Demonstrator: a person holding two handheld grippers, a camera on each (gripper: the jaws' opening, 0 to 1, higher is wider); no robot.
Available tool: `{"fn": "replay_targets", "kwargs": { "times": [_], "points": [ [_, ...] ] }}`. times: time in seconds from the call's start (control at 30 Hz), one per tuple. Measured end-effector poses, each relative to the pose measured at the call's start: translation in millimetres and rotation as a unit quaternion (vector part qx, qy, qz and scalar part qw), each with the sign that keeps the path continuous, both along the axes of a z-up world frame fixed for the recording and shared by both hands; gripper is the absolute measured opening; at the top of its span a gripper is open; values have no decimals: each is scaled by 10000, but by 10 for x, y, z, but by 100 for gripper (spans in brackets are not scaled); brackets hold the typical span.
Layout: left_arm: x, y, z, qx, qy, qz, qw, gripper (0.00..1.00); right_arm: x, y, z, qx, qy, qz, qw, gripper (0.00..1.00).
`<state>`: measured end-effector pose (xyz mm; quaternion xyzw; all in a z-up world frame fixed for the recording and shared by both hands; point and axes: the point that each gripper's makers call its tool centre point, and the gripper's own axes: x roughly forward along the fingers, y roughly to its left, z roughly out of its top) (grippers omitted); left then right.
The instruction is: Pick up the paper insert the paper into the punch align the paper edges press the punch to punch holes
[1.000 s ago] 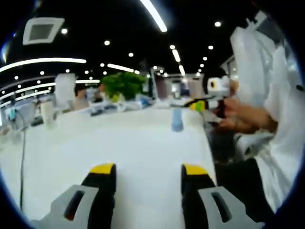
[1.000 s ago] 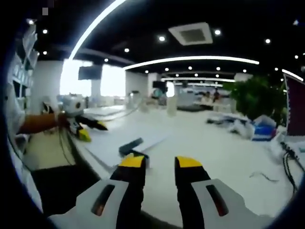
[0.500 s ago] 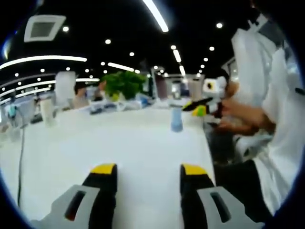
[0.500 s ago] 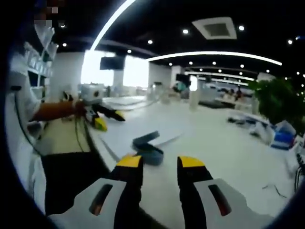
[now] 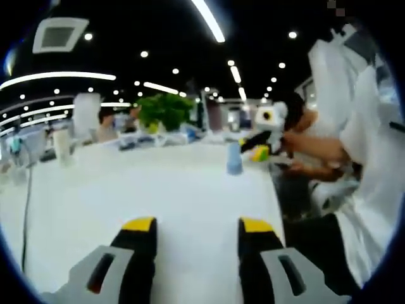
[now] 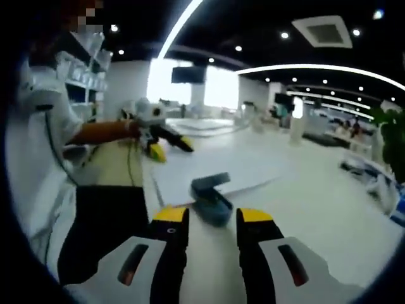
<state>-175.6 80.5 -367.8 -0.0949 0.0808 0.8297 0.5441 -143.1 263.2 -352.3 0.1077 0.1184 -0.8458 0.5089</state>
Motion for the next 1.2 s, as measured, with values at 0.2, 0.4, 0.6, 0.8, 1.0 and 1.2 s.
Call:
{"fn": "replay_targets", "kwargs": {
  "times": [0.2,0.4,0.6,0.8,1.0,1.2],
  "points": [
    [5,-7,-4,1,-16,11,10000,52,-146,24,-141,285,-158,123,9994,34],
    [9,-8,-5,2,-31,4,10000,52,-159,-34,-127,154,-227,340,9990,34],
    [11,-9,-6,0,-34,4,10000,52,-99,-150,-147,242,-388,759,9961,31],
    [14,-8,-6,-3,-36,8,10000,51,-73,-202,-197,349,-456,1004,9933,26],
    [25,10,-6,-2,-26,-2,10000,49,-43,-228,-209,218,-512,1103,9923,23],
    [18,5,-8,-1,-29,14,10000,49,-12,-229,-211,207,-475,1151,9920,23]
  ]
}}
